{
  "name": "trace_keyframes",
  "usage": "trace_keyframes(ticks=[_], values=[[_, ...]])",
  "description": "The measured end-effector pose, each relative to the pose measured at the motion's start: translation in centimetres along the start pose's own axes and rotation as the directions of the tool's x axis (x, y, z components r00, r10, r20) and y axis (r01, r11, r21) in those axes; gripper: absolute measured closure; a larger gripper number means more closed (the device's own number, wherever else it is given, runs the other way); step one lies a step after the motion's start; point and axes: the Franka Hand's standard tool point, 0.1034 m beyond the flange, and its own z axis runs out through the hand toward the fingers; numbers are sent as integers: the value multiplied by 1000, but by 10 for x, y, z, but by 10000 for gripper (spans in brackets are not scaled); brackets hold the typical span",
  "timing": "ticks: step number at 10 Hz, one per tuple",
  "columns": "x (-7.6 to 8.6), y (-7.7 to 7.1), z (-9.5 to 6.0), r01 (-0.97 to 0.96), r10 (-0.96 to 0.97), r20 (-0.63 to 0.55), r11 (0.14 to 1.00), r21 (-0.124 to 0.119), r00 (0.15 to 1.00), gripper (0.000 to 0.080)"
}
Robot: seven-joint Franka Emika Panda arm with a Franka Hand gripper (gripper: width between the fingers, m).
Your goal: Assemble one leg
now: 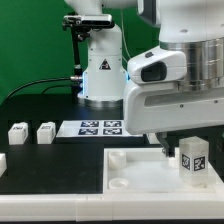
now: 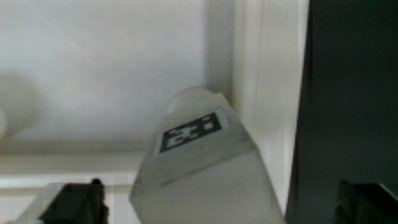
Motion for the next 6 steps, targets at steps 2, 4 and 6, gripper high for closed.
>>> trace_keyframes(ticks=[2, 4, 6], values=[[-1, 2, 1, 104, -104, 2, 995, 0, 995, 150], [-1, 2, 1, 104, -104, 2, 995, 0, 995, 395], [-1, 4, 1, 100, -100, 2, 995, -1, 995, 508]])
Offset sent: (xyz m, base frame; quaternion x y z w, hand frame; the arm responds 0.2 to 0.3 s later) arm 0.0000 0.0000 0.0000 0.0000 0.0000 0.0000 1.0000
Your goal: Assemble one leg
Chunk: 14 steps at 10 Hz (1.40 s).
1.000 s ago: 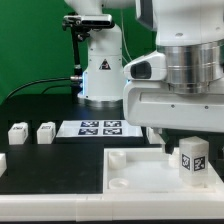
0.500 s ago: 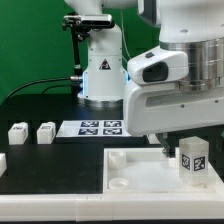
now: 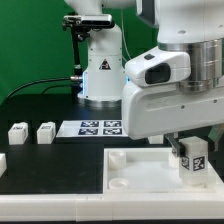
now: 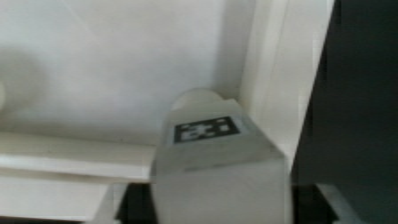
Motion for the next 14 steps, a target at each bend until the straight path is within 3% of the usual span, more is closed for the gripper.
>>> trace_keyframes(ticks=[3, 5, 8, 10, 13, 14], values=[[0, 0, 0, -21, 21, 0, 1000, 1, 1000, 508], [0, 0, 1, -372, 372, -14, 928, 13, 928, 508], [1, 0, 2, -739, 739, -32, 673, 21, 673, 506], [2, -1, 2, -908, 908, -39, 419, 23, 418, 506], [2, 1, 2, -983, 984, -21, 180, 32, 180, 506], [2, 0, 2, -988, 988, -20, 151, 33, 151, 506]])
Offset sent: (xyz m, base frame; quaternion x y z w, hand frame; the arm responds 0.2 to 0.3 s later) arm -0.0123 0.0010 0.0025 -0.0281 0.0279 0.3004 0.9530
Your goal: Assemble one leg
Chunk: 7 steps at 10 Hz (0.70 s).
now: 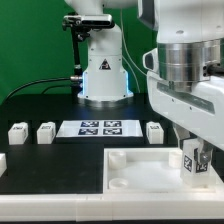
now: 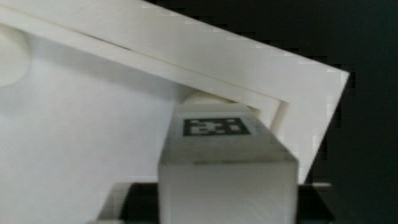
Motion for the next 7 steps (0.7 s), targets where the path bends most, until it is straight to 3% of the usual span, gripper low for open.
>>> trace_keyframes(ticks=[1, 2, 3, 4, 7], values=[[0, 0, 0, 10, -10, 0, 1000, 0, 1000, 438], [0, 0, 0, 10, -10, 0, 1000, 0, 1000, 269], [1, 0, 0, 122, -122, -5, 993, -3, 993, 269], [1, 0, 0, 271, -271, -4, 963, -3, 963, 171], [0, 0, 0, 619, -619, -4, 785, -6, 785, 151]])
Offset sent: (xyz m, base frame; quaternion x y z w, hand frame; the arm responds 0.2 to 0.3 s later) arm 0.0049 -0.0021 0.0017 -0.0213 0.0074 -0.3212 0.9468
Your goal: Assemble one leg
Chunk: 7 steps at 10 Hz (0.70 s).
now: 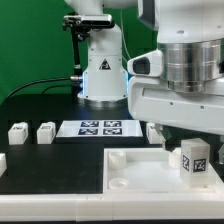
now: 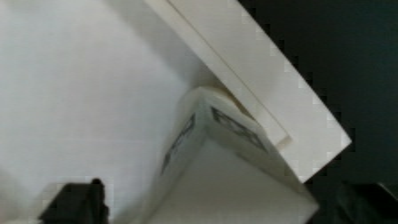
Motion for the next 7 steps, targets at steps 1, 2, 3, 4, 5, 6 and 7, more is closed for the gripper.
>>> trace_keyframes(ticks=[1, 2, 3, 4, 5, 6, 7], values=[[-1, -2, 0, 113, -113, -6, 994, -10, 994, 151], [-3, -3, 0, 207, -207, -8, 978, -20, 978, 151], [-4, -4, 0, 341, -341, -10, 940, -30, 940, 151], [-4, -4, 1, 424, -424, -9, 905, -31, 906, 151], [-4, -4, 1, 515, -515, -6, 856, -39, 857, 151], [-5, -5, 1, 582, -582, -3, 813, -40, 813, 151], [-4, -4, 1, 645, -646, 0, 763, -40, 763, 151]])
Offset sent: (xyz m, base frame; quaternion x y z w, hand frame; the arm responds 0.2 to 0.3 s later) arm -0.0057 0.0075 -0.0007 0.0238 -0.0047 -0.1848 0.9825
